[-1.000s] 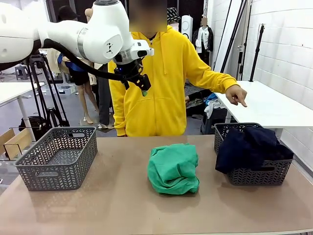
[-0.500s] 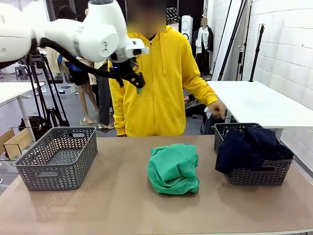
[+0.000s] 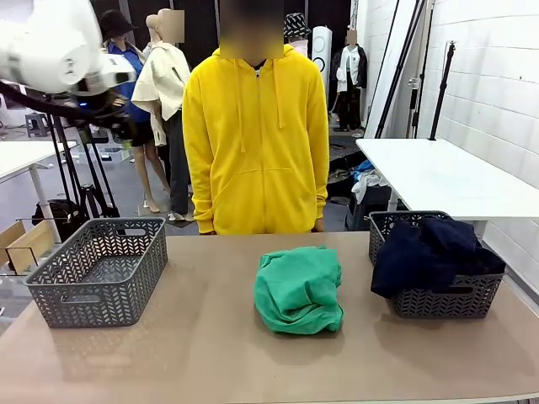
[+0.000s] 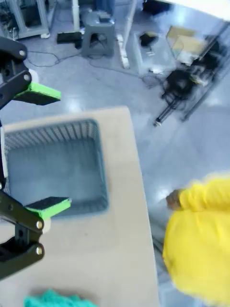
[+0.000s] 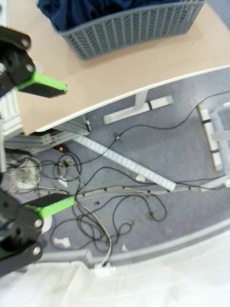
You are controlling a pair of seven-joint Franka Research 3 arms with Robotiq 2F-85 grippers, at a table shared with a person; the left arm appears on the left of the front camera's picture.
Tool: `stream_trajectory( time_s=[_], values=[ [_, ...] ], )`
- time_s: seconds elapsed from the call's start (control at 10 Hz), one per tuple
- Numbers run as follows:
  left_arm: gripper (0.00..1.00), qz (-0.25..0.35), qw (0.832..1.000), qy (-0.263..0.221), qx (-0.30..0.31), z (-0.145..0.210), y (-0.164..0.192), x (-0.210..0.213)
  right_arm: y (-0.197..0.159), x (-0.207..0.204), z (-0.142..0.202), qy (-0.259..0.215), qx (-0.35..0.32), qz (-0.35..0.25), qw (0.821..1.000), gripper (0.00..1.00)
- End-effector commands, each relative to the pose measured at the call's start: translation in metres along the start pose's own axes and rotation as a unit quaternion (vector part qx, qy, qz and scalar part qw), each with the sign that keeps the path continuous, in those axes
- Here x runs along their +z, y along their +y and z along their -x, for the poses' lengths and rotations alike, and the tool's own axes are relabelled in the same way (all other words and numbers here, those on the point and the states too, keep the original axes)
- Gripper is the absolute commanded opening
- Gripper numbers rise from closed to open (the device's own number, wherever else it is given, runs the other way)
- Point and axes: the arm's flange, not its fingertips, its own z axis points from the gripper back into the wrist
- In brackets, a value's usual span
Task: Sort the tops and bottoms.
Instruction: Lift clothes from the center of the table with your right hand.
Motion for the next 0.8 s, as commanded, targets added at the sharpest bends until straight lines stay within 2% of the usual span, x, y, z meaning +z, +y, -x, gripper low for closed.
stream_trajectory(
  time_s=[0.0, 0.1, 0.2, 0.3, 0.4, 0.6, 0.7],
  values=[
    [1.0, -0.028, 0.997, 0.031, 0.071, 0.04, 0.027, -0.011, 0.001, -0.001, 0.001, 0.001, 0.007, 0.0, 1.0, 1.0],
    [1.0, -0.01, 0.992, 0.034, 0.121, 0.064, 0.058, -0.014, 0.001, -0.001, 0.001, 0.001, 0.007, 0.0, 1.0, 1.0],
    [1.0, 0.014, 0.989, 0.037, 0.144, 0.08, 0.078, -0.023, 0.0, 0.0, 0.0, 0.0, 0.0, 0.0, 1.0, 1.0],
    [1.0, 0.053, 0.984, 0.032, 0.165, 0.088, 0.091, -0.035, 0.02, 0.011, -0.007, -0.014, 0.02, -0.009, 1.0, 1.0],
    [1.0, -0.011, 0.992, 0.052, 0.111, 0.058, 0.077, -0.027, 0.049, 0.03, -0.016, -0.032, 0.05, -0.019, 0.998, 1.0],
    [1.0, -0.011, 0.992, 0.052, 0.111, 0.058, 0.077, -0.027, 0.137, 0.082, -0.025, -0.064, 0.134, -0.075, 0.986, 1.0],
    [1.0, -0.011, 0.992, 0.052, 0.111, 0.058, 0.077, -0.027, 0.181, 0.108, -0.024, -0.08, 0.186, -0.116, 0.972, 1.0]
  ],
)
